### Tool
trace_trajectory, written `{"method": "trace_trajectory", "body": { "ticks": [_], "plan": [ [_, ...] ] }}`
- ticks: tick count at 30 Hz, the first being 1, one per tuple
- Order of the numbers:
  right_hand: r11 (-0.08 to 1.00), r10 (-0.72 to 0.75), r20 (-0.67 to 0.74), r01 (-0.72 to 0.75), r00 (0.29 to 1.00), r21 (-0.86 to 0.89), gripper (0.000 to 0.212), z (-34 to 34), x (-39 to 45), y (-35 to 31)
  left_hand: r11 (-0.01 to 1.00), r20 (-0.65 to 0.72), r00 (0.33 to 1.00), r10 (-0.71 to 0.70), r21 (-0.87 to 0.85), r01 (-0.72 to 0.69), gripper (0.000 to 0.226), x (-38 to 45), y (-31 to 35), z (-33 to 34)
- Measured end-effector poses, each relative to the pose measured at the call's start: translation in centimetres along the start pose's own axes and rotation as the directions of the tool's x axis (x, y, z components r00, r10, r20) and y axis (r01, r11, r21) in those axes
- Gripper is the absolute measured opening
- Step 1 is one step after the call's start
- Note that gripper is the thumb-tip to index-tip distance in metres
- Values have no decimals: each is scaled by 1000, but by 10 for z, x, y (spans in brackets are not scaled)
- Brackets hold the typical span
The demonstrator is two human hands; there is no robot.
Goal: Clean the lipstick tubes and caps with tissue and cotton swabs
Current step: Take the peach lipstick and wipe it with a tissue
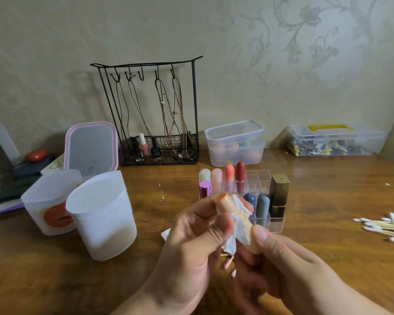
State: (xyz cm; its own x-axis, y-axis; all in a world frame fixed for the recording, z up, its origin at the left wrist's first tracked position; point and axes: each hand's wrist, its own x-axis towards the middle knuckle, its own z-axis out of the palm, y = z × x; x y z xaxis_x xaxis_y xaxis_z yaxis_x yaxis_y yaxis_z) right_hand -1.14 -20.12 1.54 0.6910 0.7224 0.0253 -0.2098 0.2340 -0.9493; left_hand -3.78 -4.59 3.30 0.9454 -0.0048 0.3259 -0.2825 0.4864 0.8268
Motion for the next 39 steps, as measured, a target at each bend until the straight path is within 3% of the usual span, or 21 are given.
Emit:
{"method": "trace_trajectory", "body": {
  "ticks": [3, 6, 8, 10, 12, 14, 15, 17, 20, 21, 23, 24, 26, 27, 29, 31, 32, 33, 35, 36, 39],
  "plan": [
    [993, -76, -117, 65, 990, -95, 47, 10, 5, -5, 998, -43, 999, -10, -60, 7, 44, 0, -3, 1],
    [948, -245, -233, 183, 941, -260, 45, 13, 6, -6, 993, -40, 999, -24, -116, 20, 32, -2, -3, 3],
    [937, -260, -229, 187, 938, -296, 39, 14, 3, -7, 994, -39, 998, -39, -102, 35, 25, -4, -2, 4],
    [948, -222, -198, 164, 955, -274, 37, 19, 2, -6, 995, -25, 999, -41, -91, 38, 34, -4, -3, 5],
    [997, -82, -199, 78, 977, -27, 36, 20, 2, -3, 994, -11, 999, -36, -103, 35, 43, -4, -4, 5],
    [908, 44, -4, -38, 999, 417, 45, 20, 0, 0, 993, 9, 999, -49, -106, 49, 43, -5, -3, 5],
    [866, 23, 117, -79, 993, 494, 43, 22, 1, -1, 994, 22, 998, -61, -94, 63, 42, -6, -2, 5],
    [884, 24, -3, -19, 1000, 467, 42, 22, 3, -4, 994, 35, 996, -80, -75, 83, 39, -7, -1, 5],
    [917, 15, 72, -43, 997, 396, 68, 8, 11, 10, 995, 14, 999, -36, -96, 37, 33, -5, -2, 6],
    [969, 13, -14, -9, 1000, 246, 78, 5, 7, 10, 992, 1, 1000, -16, -126, 16, 31, -4, -2, 6],
    [987, -118, -174, 95, 978, -132, 68, 14, 2, 4, 982, -4, 1000, -16, -186, 15, 29, -4, -2, 5],
    [982, -132, -177, 105, 975, -154, 60, 15, 0, 2, 978, 6, 1000, -28, -206, 29, 29, -4, -2, 5],
    [991, 9, -64, 0, 998, 137, 53, 18, -2, -1, 973, 30, 998, -49, -223, 55, 30, -4, -2, 4],
    [944, 103, 38, -110, 994, 310, 51, 18, -2, -3, 974, 33, 998, -58, -219, 64, 31, -3, -4, 3],
    [871, 129, 221, -217, 967, 440, 49, 20, 2, -6, 976, 23, 998, -66, -209, 70, 34, -3, -5, 4],
    [897, 89, 147, -143, 985, 418, 52, 17, 6, -1, 977, 3, 998, -59, -203, 58, 32, -3, -5, 5],
    [942, 80, 15, -80, 997, 327, 60, 15, 6, 2, 976, -11, 998, -57, -209, 54, 29, -3, -5, 5],
    [989, 24, -115, -7, 993, 149, 64, 16, 3, 2, 973, -21, 998, -61, -223, 55, 27, -3, -4, 5],
    [989, -111, -208, 87, 972, -121, 52, 24, -1, -2, 966, -14, 997, -74, -248, 68, 33, -3, -5, 5],
    [993, -96, -194, 81, 976, -84, 49, 24, -3, -3, 967, -11, 997, -77, -246, 72, 37, -3, -6, 5],
    [946, 181, -57, -158, 982, 282, 60, 24, 0, -7, 978, -12, 995, -96, -186, 92, 41, -2, -8, 3]
  ]
}}
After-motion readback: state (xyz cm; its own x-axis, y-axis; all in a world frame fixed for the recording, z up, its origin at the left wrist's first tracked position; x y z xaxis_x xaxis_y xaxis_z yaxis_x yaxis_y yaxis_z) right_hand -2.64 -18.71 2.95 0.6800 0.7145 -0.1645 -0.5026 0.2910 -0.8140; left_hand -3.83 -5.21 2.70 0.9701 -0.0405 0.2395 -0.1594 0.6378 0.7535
